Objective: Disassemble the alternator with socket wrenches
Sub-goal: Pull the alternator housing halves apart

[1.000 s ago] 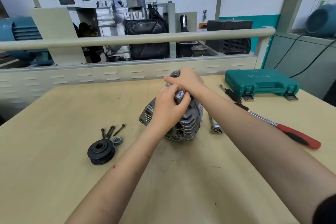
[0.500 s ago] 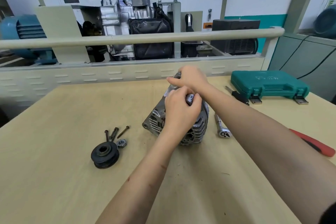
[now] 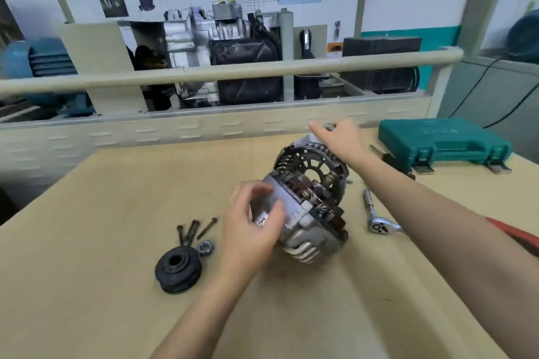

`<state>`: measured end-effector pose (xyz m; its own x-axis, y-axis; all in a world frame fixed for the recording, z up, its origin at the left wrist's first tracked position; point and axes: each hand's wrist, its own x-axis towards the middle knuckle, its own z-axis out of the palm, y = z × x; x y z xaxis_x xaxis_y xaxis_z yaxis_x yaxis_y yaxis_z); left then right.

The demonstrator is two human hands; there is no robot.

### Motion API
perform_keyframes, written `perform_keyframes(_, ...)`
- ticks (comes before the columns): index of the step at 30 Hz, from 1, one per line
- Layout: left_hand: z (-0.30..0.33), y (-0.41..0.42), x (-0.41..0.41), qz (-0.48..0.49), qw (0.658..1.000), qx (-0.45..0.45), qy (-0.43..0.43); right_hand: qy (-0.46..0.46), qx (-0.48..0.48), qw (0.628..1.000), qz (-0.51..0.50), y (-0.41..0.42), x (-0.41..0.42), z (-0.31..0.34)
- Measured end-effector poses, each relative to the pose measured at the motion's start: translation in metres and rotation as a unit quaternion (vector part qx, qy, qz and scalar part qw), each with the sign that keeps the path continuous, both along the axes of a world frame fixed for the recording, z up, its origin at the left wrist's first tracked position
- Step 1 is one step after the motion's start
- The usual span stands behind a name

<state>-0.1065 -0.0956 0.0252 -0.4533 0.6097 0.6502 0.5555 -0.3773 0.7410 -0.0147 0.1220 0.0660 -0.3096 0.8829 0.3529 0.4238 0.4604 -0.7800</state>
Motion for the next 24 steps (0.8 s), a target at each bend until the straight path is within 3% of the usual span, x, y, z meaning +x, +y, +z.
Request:
perform_keyframes(3, -0.006, 0.001, -0.014, -0.007, 0.991, -0.057, -0.121, 0.018, -0.006, 1.0, 0.01, -0.003, -0.001, 0.002)
perform_keyframes(8, -0.02, 0.008, -0.028, -0.007, 0.96, -0.017, -0.279, 0.027, 0.012, 1.0, -0.008, -0.003, 0.001, 0.003)
perform_keyframes(10, -0.027, 0.01, -0.032, 0.0, 0.929, -0.001, -0.37, 0.03, 0.02, 0.999, -0.011, 0.001, 0.003, 0.0)
perform_keyframes(14, -0.033, 0.012, -0.035, -0.035, 0.836, 0.035, -0.547, 0.039, 0.021, 0.999, -0.017, 0.005, 0.004, -0.002)
perform_keyframes(17, -0.035, 0.01, -0.033, -0.055, 0.835, 0.023, -0.547, 0.046, 0.02, 0.998, -0.033, 0.01, 0.007, -0.004)
perform_keyframes(20, -0.036, 0.007, -0.031, -0.066, 0.848, -0.004, -0.526, 0.115, -0.052, 0.987, -0.096, 0.019, 0.006, -0.011)
perform_keyframes(22, -0.036, 0.006, -0.032, -0.064, 0.855, -0.014, -0.514, 0.2, -0.148, 0.955, -0.164, 0.022, 0.001, -0.019)
perform_keyframes(24, -0.036, 0.006, -0.032, -0.06, 0.856, -0.02, -0.513, 0.265, -0.255, 0.914, -0.169, 0.021, -0.009, -0.029)
